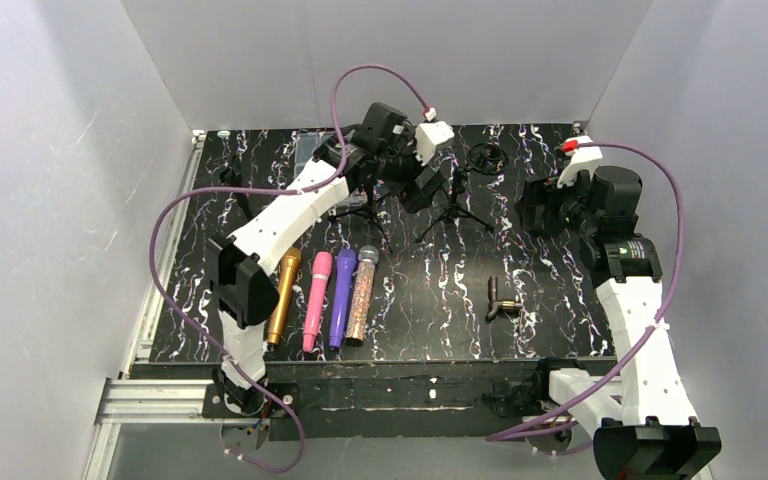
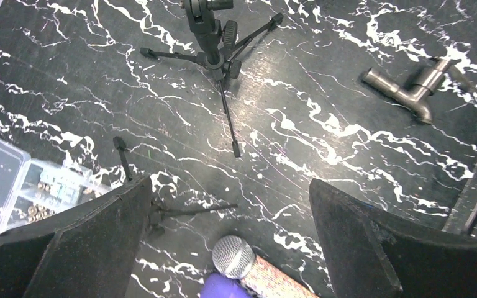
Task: Remove the microphone from the stand
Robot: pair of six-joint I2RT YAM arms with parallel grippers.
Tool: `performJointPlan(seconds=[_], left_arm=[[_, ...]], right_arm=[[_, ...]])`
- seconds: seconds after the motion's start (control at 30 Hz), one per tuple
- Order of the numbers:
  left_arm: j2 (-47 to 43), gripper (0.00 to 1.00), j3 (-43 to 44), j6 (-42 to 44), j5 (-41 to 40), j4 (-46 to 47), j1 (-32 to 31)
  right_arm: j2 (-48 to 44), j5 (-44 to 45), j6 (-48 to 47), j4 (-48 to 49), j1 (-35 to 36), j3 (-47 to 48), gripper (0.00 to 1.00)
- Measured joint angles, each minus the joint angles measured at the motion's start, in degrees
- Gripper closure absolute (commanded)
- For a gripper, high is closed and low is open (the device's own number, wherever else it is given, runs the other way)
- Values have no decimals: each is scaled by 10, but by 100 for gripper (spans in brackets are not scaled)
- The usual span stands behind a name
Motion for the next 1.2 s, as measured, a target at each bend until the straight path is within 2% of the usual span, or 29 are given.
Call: performJointPlan(seconds=[0.2, 0.43, 0.6, 0.83, 1.2], left_arm=[[-38, 1, 17, -50, -21, -36, 0], [-94, 1, -6, -100, -74, -46, 0], [-174, 1, -81, -105, -131, -55, 1], [-307, 1, -205, -92, -194, -75, 18], [-526, 1, -399, -85, -247, -99, 112]], right_arm=[[-17, 20, -5, 21, 0, -9, 6], [-44, 45, -21, 22, 0, -17, 6], [-49, 67, -22, 12, 0, -17, 5], [-31, 79, -29, -50, 0, -15, 5], [-64, 85, -29, -88, 0, -15, 5]])
